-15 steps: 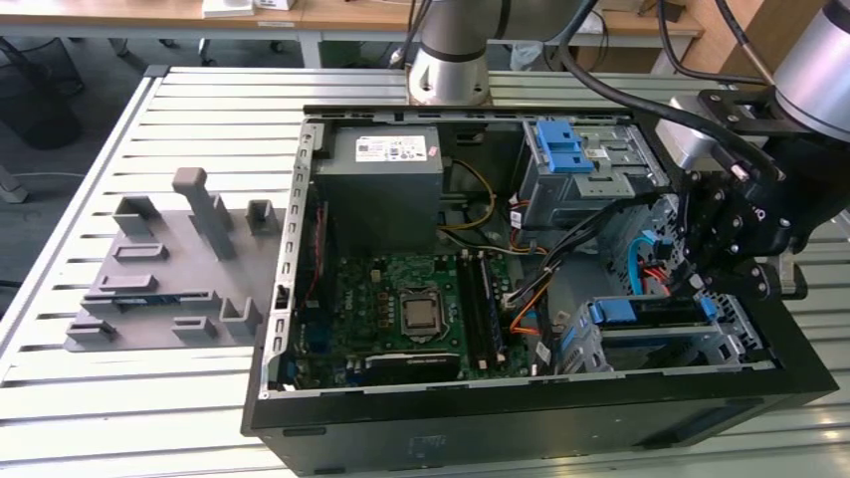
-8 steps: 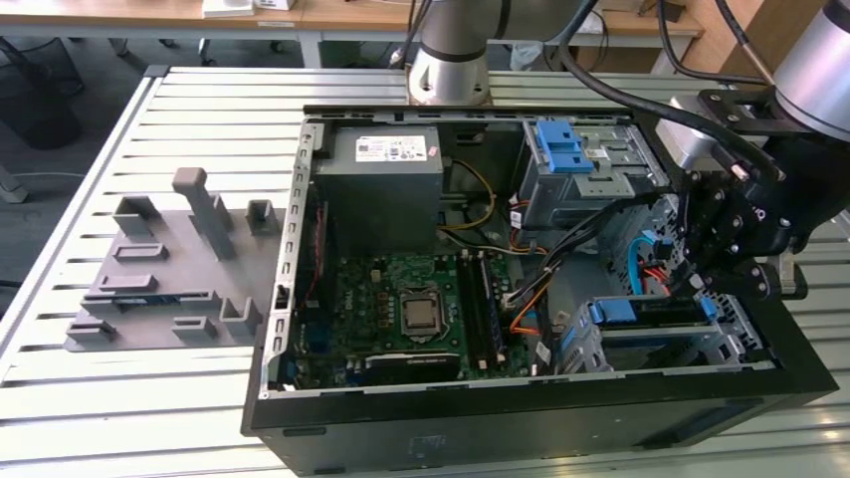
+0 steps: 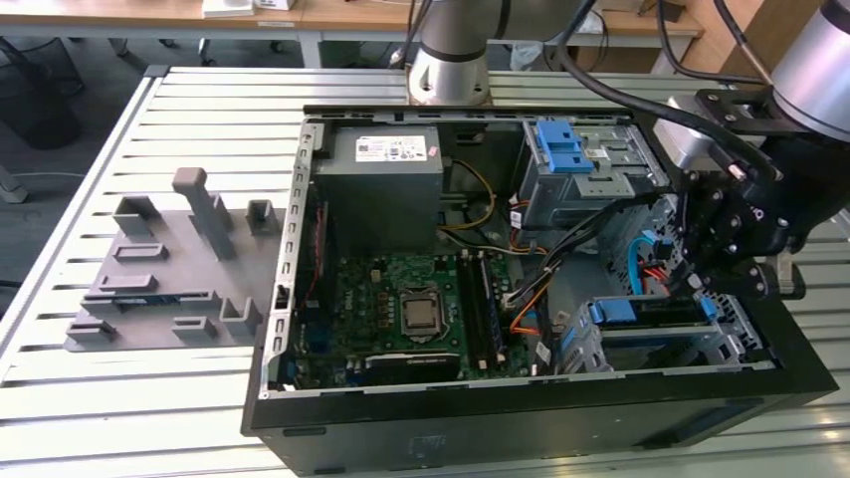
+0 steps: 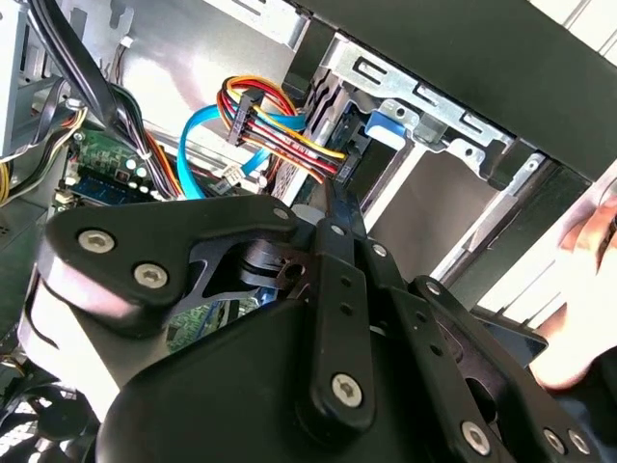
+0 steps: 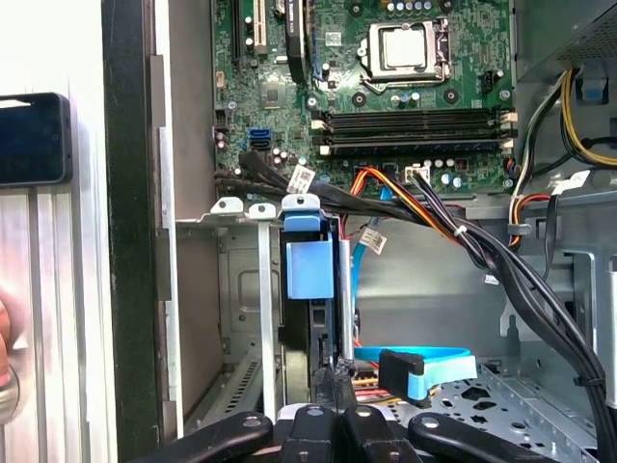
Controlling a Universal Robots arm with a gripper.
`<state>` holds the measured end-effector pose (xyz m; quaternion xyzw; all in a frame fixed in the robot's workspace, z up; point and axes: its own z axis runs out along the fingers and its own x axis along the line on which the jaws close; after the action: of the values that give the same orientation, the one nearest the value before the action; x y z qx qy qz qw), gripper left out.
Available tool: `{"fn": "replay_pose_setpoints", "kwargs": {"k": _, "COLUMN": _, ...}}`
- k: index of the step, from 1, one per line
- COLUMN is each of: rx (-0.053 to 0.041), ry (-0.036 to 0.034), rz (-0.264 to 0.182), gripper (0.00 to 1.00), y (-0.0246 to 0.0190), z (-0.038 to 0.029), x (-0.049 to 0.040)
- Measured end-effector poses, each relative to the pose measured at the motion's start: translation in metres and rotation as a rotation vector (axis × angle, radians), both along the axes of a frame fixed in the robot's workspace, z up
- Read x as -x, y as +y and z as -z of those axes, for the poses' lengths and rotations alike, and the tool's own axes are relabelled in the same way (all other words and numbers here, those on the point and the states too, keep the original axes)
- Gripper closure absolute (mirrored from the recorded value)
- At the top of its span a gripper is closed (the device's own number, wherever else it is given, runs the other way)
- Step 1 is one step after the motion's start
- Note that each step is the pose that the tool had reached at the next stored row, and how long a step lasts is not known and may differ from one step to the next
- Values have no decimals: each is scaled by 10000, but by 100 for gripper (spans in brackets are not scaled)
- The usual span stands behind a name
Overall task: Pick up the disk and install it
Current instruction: 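Insert the second disk wire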
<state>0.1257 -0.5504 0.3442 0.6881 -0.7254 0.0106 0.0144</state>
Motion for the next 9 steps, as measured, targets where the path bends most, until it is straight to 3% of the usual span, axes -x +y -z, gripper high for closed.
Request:
{"fn": "replay_pose_setpoints", "kwargs": {"k": 3, "rx": -1, "ry": -25, "rz": -1, "gripper": 89, "y": 0, "z": 0, "x": 37}}
{"fn": "replay_pose_setpoints", "kwargs": {"k": 7, "rx": 0, "ry": -161, "rz": 0, "gripper": 89, "y": 0, "z": 0, "x": 122}}
{"fn": "replay_pose_setpoints", "kwargs": {"k": 9, "rx": -1, "ry": -184, "rz": 0, "gripper": 89, "y": 0, "z": -1, "x": 134}}
